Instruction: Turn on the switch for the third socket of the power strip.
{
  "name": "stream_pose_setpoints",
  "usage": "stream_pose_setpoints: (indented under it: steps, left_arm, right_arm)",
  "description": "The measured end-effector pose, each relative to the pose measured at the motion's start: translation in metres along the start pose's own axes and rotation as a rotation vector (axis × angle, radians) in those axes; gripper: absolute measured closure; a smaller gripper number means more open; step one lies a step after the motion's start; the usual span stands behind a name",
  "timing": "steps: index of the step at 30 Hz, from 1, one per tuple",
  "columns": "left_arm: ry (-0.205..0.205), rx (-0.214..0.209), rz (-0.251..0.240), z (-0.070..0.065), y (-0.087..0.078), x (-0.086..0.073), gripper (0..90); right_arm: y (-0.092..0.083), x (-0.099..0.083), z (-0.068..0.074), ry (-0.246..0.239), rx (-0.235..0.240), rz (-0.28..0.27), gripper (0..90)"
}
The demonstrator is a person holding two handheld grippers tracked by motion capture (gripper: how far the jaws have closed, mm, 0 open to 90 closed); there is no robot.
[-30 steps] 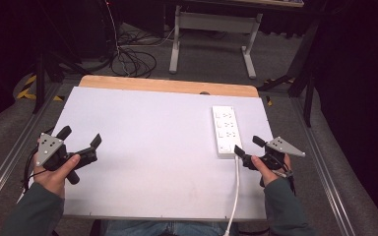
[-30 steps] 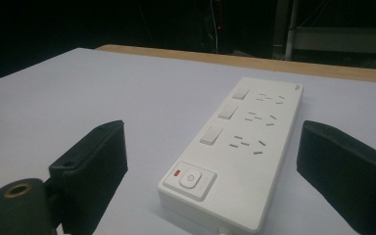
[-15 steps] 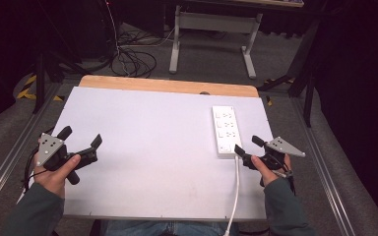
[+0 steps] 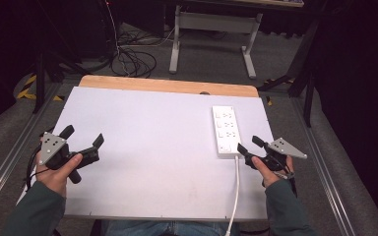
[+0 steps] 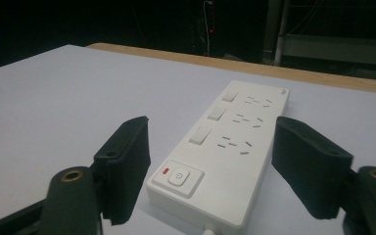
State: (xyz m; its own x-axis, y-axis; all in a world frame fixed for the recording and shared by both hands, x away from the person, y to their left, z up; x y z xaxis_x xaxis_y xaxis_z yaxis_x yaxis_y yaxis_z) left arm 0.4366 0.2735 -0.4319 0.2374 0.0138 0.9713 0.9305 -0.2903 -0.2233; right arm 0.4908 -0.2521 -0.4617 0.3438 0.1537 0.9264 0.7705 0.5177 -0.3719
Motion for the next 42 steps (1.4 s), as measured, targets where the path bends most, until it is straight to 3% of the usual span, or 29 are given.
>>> stream_pose_setpoints:
  steps: [10,14,20,42]
  left_arm:
    - [0.003,-0.015,0.002,-0.0029,0.0046,0.0009,1.3]
    - [0.003,-0.016,0.002,-0.0032,0.0047,0.0009,1.3]
    - [0.003,-0.015,0.003,-0.0028,0.0041,0.0007,1.4]
    - [0.006,-0.021,0.007,-0.0035,0.0045,0.0003,1.8]
  right_arm:
    - [-0.0039,-0.003,-0.0012,-0.015,-0.007,0.008,41.6]
    - [-0.0044,-0.0021,-0.0019,0.011,-0.015,-0.003,51.3]
    - [-0.0043,-0.002,-0.001,0.002,0.005,-0.001,66.2]
    - [-0.0031,-0.0041,0.0023,-0.038,0.035,0.031,89.7]
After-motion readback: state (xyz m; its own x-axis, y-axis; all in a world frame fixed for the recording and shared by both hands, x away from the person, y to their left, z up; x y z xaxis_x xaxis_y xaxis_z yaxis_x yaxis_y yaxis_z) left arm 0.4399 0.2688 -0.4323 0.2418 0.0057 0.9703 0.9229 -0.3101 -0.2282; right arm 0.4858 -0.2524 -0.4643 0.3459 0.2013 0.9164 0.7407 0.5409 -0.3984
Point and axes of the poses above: each handheld gripper's, and its own axes: y roughly forward along the jaws, x roughly out of its top, z roughly to its left, the point moved 4 cm from there along y, roughly forward along the jaws, and after that the axes turned 5 degrees about z, right-handed, at the moved point
